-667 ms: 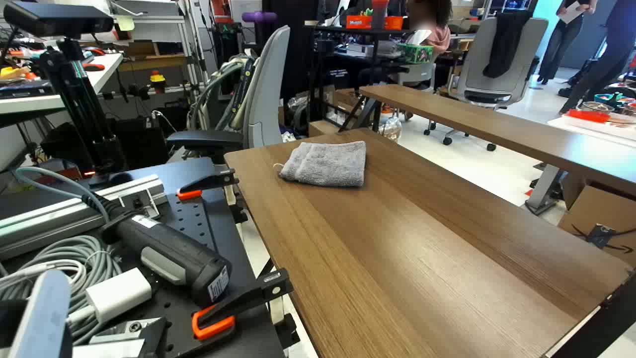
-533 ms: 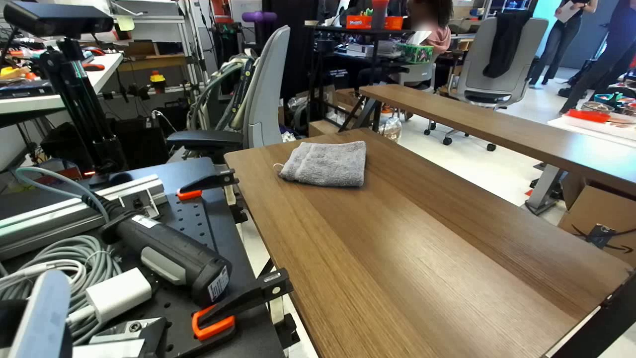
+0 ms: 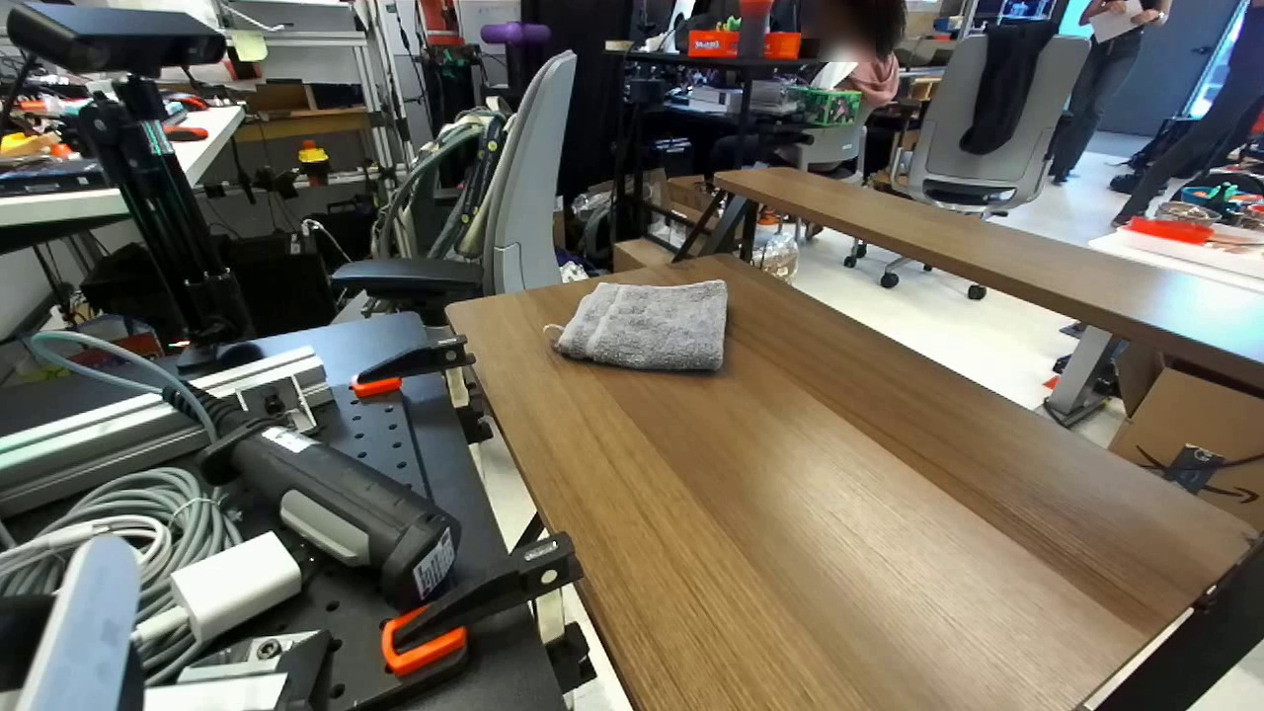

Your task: Wipe the table

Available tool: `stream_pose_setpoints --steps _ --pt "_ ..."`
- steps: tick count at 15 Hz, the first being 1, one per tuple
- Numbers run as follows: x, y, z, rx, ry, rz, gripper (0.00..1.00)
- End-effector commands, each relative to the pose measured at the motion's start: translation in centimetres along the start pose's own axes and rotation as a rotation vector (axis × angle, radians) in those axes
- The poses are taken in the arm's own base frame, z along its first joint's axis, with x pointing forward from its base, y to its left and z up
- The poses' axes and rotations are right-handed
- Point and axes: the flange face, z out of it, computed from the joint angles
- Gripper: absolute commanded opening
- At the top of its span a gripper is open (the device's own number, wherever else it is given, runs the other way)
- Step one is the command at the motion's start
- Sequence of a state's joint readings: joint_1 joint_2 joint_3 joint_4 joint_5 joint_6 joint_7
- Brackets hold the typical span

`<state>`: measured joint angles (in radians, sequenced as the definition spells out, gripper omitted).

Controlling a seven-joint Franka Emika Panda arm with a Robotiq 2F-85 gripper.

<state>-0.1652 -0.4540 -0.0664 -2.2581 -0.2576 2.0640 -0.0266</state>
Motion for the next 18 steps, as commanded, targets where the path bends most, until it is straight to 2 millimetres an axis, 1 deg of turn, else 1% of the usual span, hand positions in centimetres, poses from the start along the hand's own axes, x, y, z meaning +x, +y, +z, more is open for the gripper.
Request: stream_pose_setpoints --steps 1,3,5,7,9,13,18 --pt "0.0 -0.3 0.2 -0.001 0.000 0.000 1.00" --pt "0.0 -1.5 1.1 -0.009 0.005 -0.006 1.00" --pt "-0.2 -3.2 2.3 -0.015 0.003 -0.012 1.00" --pt "-0.2 -5.4 3.8 -0.014 -0.001 -0.021 1.00" --pt "-0.1 -8.0 5.4 -0.004 -0.003 -0.016 1.00" --pt "1.0 -13.9 9.1 0.030 -0.021 0.006 1.00" --pt "1.8 -21.2 14.8 0.069 -0.092 0.011 1.00"
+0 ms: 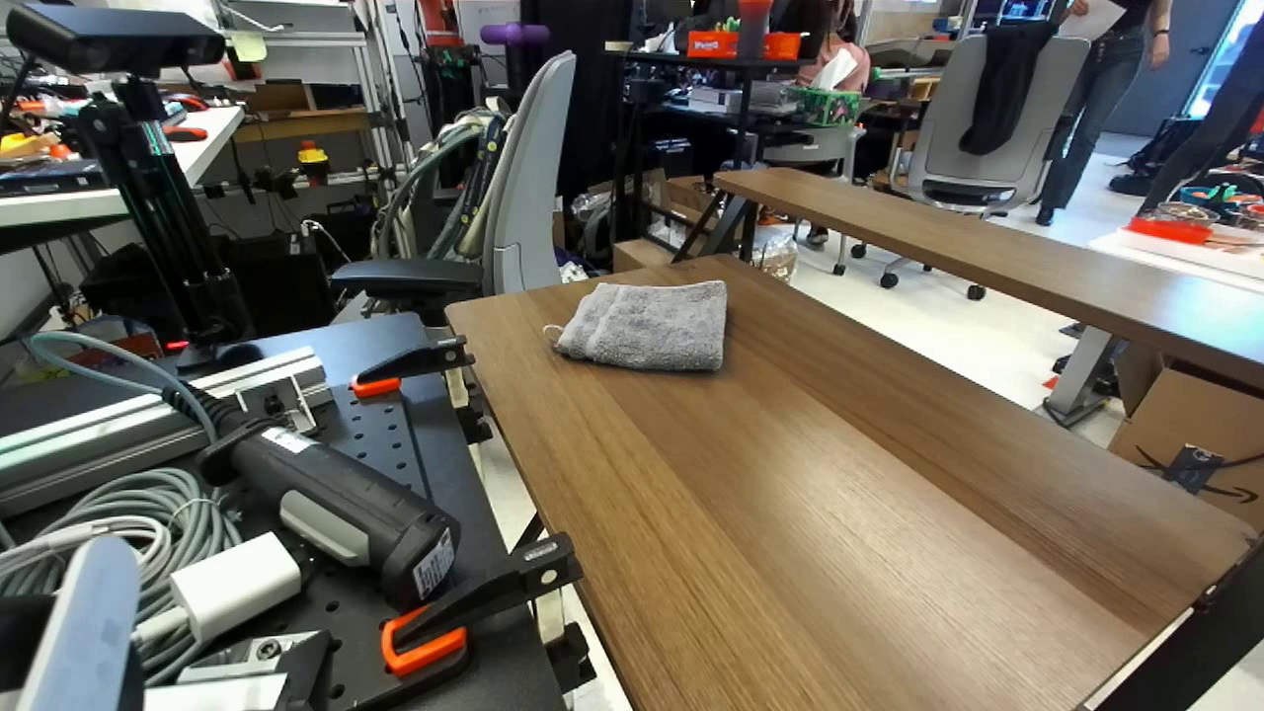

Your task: Wipe the table

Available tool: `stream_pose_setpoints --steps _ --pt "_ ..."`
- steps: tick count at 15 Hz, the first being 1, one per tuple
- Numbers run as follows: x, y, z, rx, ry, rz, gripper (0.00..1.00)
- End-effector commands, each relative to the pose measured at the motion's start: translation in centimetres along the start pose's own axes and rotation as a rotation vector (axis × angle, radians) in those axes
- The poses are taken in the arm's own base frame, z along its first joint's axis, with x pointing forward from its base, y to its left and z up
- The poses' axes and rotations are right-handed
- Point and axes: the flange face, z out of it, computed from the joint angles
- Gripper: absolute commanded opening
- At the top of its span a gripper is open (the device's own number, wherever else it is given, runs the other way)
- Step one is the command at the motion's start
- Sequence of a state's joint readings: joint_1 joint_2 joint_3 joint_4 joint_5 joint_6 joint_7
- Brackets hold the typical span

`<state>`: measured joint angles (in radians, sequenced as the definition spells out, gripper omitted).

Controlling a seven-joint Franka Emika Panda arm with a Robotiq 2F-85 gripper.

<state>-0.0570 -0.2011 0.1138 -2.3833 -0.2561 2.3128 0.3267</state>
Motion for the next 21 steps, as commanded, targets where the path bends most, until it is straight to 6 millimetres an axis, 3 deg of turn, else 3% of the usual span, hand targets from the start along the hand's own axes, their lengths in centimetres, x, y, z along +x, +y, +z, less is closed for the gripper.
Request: stream_pose_setpoints --steps 1,10,14,21 --pt "1.6 -4.6 4.1 0.026 -0.048 0.014 1.00" --pt "1.7 -14.8 13.8 0.011 -0.210 -0.012 1.00" --pt "1.8 -17.8 18.0 0.002 -0.259 -0.023 1.00" --pt "2.7 -21.1 23.9 -0.005 -0.294 -0.043 1.00"
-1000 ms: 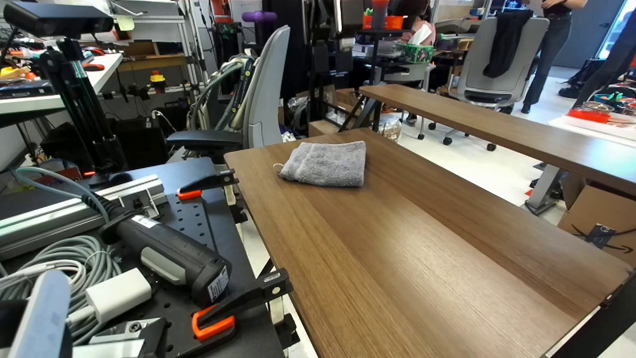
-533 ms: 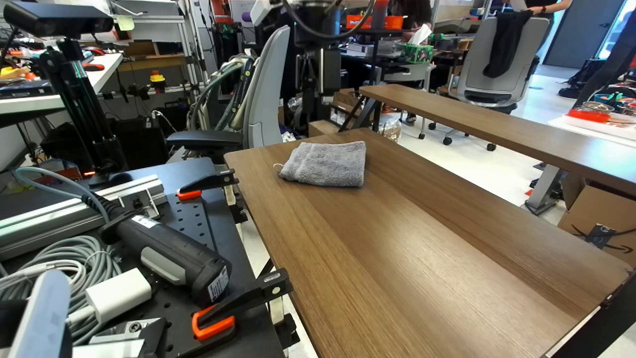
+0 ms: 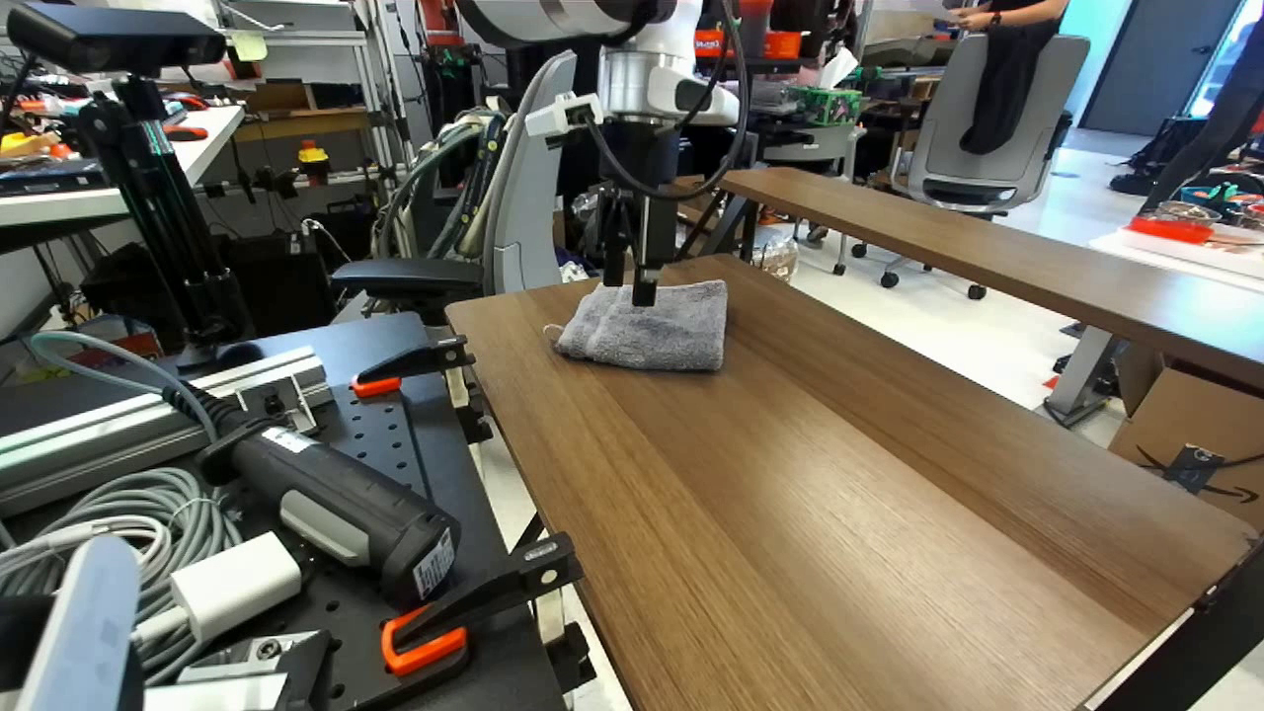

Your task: Wipe the table

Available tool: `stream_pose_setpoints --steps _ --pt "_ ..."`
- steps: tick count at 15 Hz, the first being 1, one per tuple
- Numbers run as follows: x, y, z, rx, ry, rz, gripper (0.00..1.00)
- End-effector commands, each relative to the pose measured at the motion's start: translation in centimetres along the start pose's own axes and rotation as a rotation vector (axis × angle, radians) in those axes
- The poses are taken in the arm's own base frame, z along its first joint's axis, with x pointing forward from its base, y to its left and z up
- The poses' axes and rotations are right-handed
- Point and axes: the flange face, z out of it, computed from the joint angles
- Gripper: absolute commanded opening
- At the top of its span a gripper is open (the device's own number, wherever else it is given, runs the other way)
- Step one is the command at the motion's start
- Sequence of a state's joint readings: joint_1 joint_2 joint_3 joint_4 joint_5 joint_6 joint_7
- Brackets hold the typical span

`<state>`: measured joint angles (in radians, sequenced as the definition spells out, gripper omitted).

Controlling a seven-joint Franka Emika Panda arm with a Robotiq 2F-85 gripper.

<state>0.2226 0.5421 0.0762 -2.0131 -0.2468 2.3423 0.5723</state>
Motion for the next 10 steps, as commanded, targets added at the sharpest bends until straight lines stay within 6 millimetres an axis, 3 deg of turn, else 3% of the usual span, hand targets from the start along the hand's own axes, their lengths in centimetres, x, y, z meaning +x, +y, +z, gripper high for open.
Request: stream_pose_setpoints --steps 1,6,10 --pt "2.0 -2.1 1.8 0.014 0.009 0.001 1.00" --pt "3.5 -3.9 3.1 0.058 0.049 0.007 1.00" --pt "4.4 -4.0 4.1 0.089 0.067 0.039 1.00"
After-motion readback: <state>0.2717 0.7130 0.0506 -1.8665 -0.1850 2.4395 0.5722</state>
